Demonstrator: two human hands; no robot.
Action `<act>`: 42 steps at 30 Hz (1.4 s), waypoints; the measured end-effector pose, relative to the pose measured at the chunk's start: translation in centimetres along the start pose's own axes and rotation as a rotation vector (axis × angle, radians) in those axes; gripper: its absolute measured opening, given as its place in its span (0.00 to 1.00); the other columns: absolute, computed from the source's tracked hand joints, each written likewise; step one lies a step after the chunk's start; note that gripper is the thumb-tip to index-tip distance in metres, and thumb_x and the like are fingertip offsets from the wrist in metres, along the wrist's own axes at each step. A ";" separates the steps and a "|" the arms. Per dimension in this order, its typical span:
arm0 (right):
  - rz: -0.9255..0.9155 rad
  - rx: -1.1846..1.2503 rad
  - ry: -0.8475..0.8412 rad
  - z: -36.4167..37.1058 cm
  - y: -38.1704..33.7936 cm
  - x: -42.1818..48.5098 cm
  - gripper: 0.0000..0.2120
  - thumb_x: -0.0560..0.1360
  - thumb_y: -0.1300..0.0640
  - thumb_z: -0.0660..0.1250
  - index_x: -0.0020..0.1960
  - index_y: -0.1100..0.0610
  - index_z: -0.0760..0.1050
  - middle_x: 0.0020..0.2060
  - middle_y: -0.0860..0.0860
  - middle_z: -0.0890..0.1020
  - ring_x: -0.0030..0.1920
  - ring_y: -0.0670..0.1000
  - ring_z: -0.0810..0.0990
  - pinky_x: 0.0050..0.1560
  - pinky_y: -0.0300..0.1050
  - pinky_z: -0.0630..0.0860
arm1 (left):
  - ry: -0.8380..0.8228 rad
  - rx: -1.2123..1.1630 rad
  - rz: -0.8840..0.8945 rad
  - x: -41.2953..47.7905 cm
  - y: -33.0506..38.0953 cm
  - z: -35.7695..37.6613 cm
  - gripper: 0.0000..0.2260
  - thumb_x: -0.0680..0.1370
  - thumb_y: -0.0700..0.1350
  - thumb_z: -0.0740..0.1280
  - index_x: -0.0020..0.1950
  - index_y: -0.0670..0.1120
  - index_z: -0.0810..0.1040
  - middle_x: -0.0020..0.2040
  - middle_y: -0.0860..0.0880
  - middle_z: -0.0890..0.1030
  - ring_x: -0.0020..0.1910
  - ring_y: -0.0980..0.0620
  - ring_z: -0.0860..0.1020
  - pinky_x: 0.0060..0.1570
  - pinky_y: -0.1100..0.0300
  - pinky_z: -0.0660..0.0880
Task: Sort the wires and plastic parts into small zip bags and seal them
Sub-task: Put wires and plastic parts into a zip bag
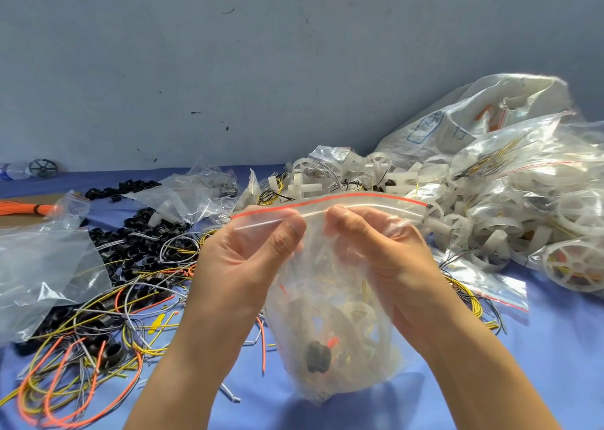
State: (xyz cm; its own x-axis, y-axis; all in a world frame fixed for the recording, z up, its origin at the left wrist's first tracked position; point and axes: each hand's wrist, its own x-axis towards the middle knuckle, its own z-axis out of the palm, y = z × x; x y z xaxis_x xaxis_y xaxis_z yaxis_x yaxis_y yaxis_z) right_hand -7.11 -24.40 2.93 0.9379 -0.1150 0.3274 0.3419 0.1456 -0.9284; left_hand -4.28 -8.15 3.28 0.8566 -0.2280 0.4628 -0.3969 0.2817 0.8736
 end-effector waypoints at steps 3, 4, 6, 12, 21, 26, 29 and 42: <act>0.027 0.067 0.013 0.4 0.4 0.0 0.10 0.70 0.47 0.73 0.42 0.54 0.82 0.39 0.52 0.80 0.43 0.54 0.72 0.50 0.54 0.68 | 0.015 0.002 -0.004 -0.1 0.1 0.1 0.07 0.70 0.51 0.73 0.45 0.51 0.85 0.38 0.52 0.85 0.37 0.57 0.82 0.37 0.68 0.76; 0.028 0.075 0.019 0.5 0.5 0.0 0.10 0.70 0.48 0.73 0.42 0.55 0.82 0.40 0.53 0.80 0.44 0.54 0.72 0.51 0.55 0.68 | 0.022 0.004 -0.009 -0.1 0.1 0.2 0.07 0.69 0.51 0.73 0.45 0.51 0.85 0.38 0.51 0.85 0.37 0.57 0.82 0.37 0.68 0.76; 0.007 0.083 0.040 0.7 0.7 0.1 0.09 0.69 0.48 0.73 0.42 0.53 0.82 0.40 0.51 0.80 0.45 0.53 0.73 0.53 0.54 0.69 | 0.036 0.008 -0.018 -0.1 0.0 0.2 0.08 0.69 0.51 0.73 0.44 0.50 0.85 0.37 0.51 0.85 0.37 0.56 0.81 0.37 0.67 0.76; 0.015 0.077 -0.009 1.0 0.6 0.1 0.16 0.68 0.44 0.74 0.44 0.56 0.82 0.43 0.55 0.82 0.47 0.55 0.75 0.56 0.61 0.71 | 0.035 -0.021 -0.034 0.0 0.0 0.2 0.08 0.70 0.49 0.72 0.45 0.48 0.85 0.37 0.51 0.84 0.37 0.55 0.81 0.37 0.66 0.76; 0.000 0.110 -0.001 1.0 0.4 -0.1 0.20 0.73 0.51 0.71 0.49 0.70 0.78 0.46 0.69 0.81 0.45 0.57 0.78 0.53 0.58 0.74 | 0.019 -0.043 -0.014 -0.2 0.4 0.8 0.05 0.71 0.45 0.71 0.44 0.48 0.86 0.37 0.52 0.85 0.36 0.57 0.83 0.35 0.68 0.76; -0.110 -0.002 -0.005 1.3 0.4 -0.2 0.09 0.75 0.51 0.70 0.39 0.53 0.81 0.36 0.50 0.82 0.39 0.47 0.79 0.43 0.39 0.75 | -0.006 -0.070 -0.018 -0.2 0.3 0.9 0.06 0.72 0.45 0.71 0.45 0.50 0.86 0.38 0.52 0.85 0.37 0.58 0.83 0.37 0.69 0.77; -0.141 -0.062 -0.016 1.5 0.3 -0.3 0.09 0.75 0.51 0.70 0.41 0.55 0.83 0.38 0.51 0.84 0.41 0.46 0.81 0.44 0.35 0.76 | -0.017 -0.077 -0.032 -0.1 0.4 0.9 0.06 0.72 0.46 0.70 0.45 0.50 0.86 0.38 0.52 0.85 0.37 0.58 0.82 0.37 0.68 0.77; -0.187 -0.117 0.051 2.0 0.0 -0.5 0.08 0.76 0.54 0.70 0.44 0.59 0.83 0.41 0.52 0.86 0.44 0.49 0.85 0.46 0.38 0.77 | 0.083 -0.023 -0.148 0.2 0.0 0.7 0.12 0.68 0.51 0.73 0.46 0.45 0.85 0.38 0.50 0.84 0.39 0.57 0.80 0.43 0.61 0.76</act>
State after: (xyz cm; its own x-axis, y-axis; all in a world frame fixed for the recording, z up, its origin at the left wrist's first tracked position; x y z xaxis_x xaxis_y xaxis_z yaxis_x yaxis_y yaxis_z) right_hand -7.42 -22.38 3.12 0.8533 -0.1795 0.4896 0.4980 0.0022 -0.8672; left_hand -4.37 -8.89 3.43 0.9297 -0.1915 0.3147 -0.2579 0.2718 0.9272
